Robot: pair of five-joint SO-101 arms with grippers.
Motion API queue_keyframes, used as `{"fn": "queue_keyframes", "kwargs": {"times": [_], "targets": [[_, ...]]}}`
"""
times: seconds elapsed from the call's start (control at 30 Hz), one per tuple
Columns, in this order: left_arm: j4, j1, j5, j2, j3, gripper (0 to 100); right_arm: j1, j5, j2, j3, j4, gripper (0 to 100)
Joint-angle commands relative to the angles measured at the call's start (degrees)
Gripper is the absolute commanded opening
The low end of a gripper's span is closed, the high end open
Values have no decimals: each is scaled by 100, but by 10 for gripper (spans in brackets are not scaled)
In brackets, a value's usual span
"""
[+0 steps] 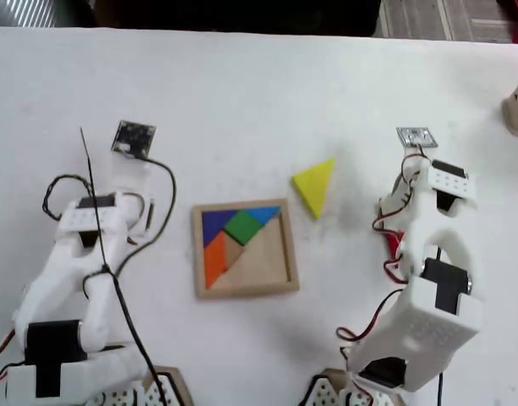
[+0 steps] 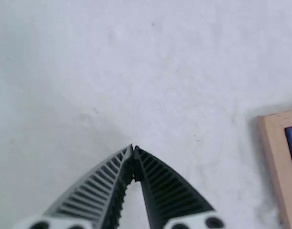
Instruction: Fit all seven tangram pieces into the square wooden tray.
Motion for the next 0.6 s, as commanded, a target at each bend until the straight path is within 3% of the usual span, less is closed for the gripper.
{"fn": "queue_keyframes", "kwargs": {"times": [0.0, 0.33, 0.57], "targets": [[-132, 75, 35, -40, -105, 24, 31, -62, -40, -299, 391, 122], [-132, 75, 35, -40, -105, 24, 48, -62, -40, -1011, 1349, 122], [-132, 75, 35, -40, -105, 24, 40, -70, -171, -1037, 1429, 125]]}}
